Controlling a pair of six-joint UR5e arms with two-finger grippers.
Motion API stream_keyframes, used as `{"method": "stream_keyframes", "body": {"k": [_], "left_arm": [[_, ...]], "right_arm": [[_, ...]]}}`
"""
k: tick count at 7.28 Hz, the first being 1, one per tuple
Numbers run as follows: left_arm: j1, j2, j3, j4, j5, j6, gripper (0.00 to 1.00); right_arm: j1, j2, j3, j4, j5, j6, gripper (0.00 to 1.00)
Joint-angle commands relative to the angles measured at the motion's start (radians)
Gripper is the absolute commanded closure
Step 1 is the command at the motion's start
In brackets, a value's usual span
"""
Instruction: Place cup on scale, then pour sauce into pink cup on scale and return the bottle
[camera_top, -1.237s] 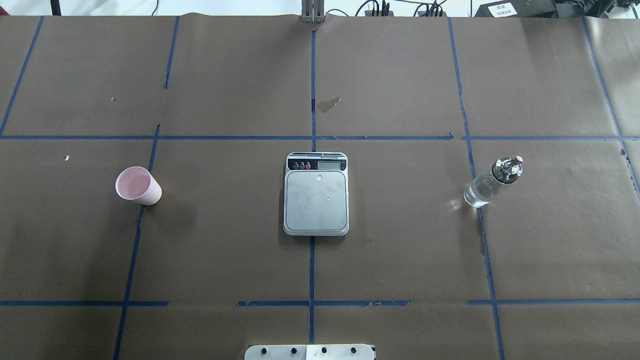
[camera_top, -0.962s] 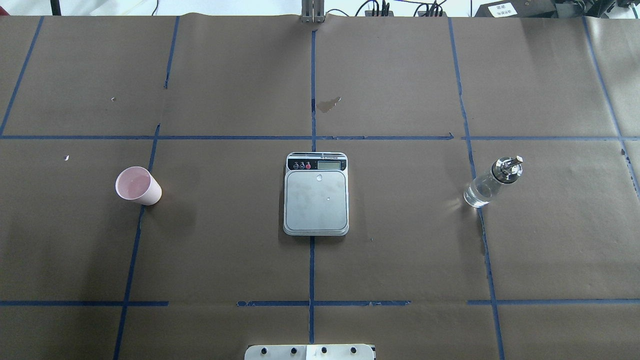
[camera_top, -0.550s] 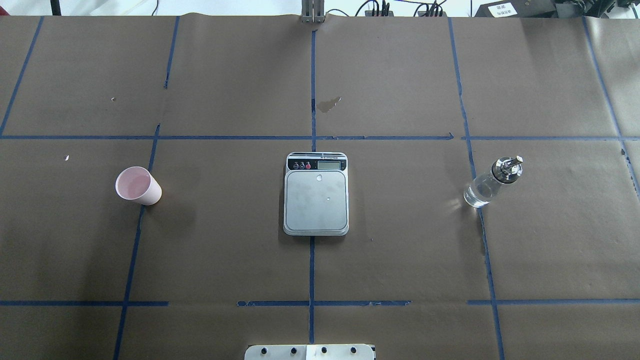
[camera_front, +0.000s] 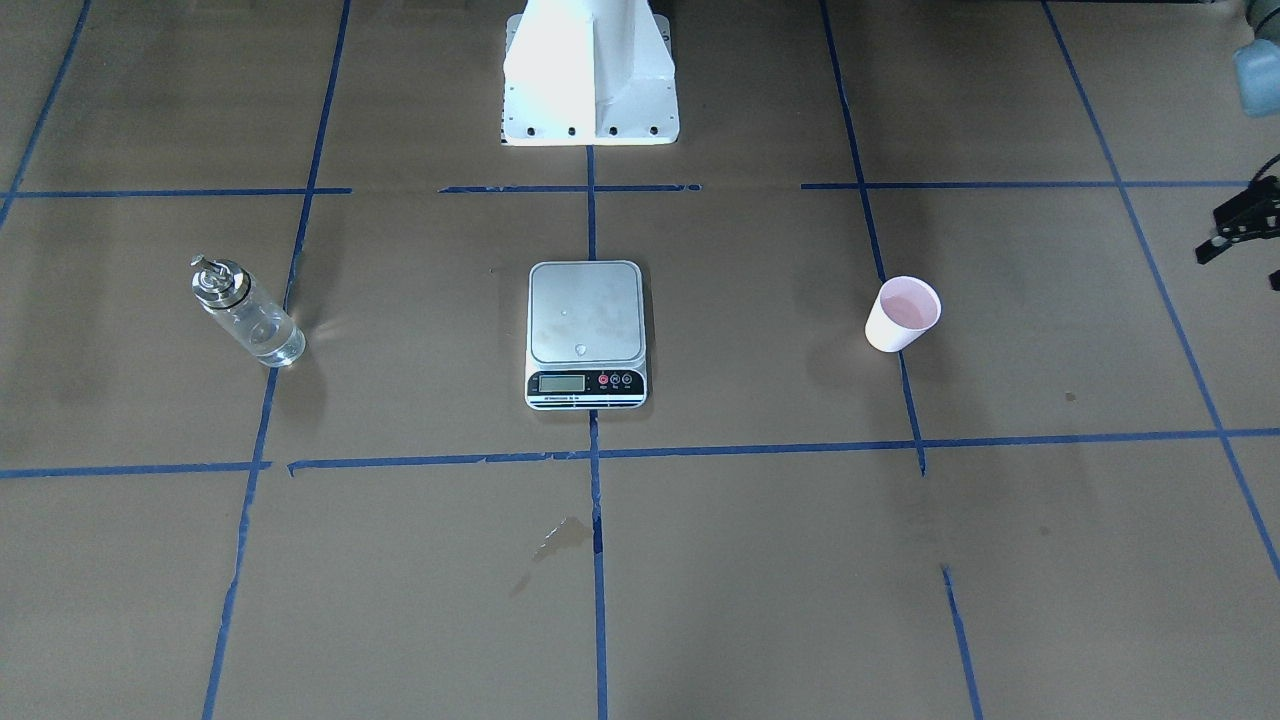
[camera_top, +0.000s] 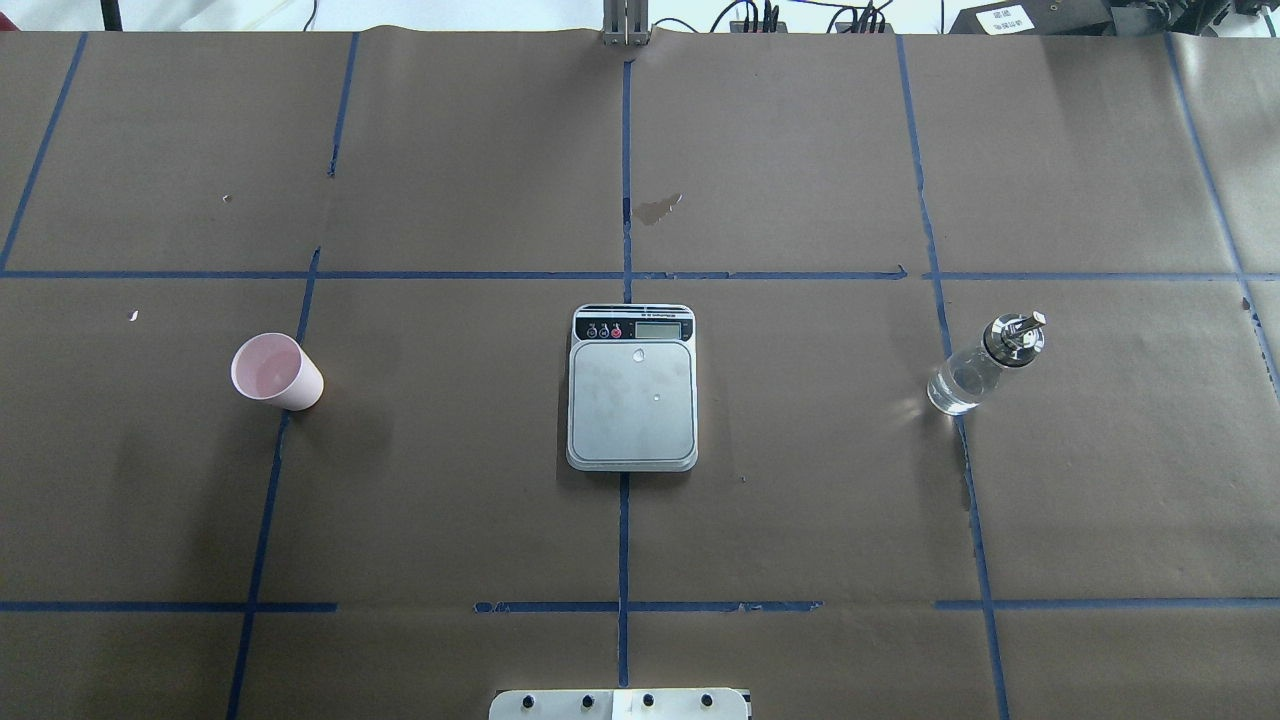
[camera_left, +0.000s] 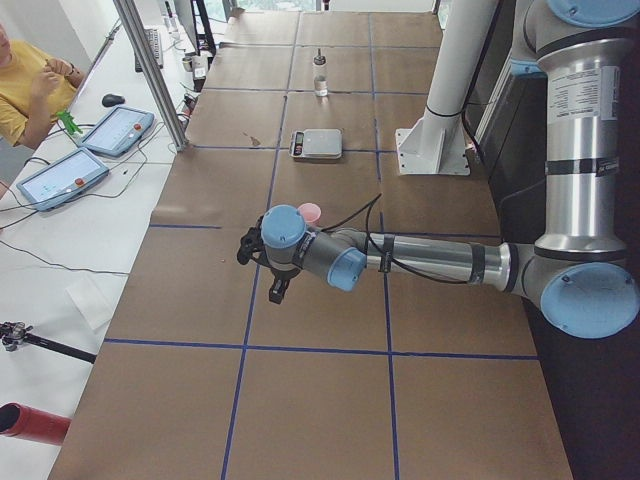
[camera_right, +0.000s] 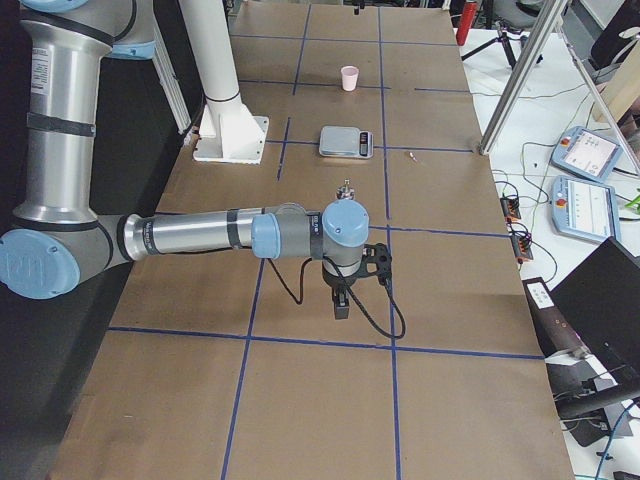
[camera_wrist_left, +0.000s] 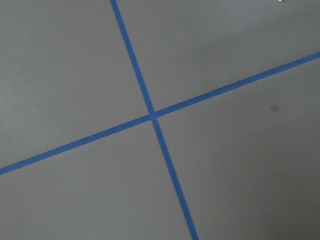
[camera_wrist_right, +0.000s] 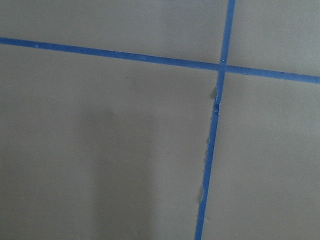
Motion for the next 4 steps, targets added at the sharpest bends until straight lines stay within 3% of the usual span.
{"method": "stream_keyframes", "body": {"k": [1, 4], "left_arm": [[0.166, -0.038, -0.039, -0.122, 0.019, -0.353, 0.01], [0.363, -0.167, -0.044, -0.121, 0.041, -0.682, 0.02]], "right_arm": [[-0.017, -0.012, -0.001, 0.051, 0.031, 0.005, 0.0], [-0.033, -0.011, -0.004, 0.052, 0.034, 0.002, 0.0]]}}
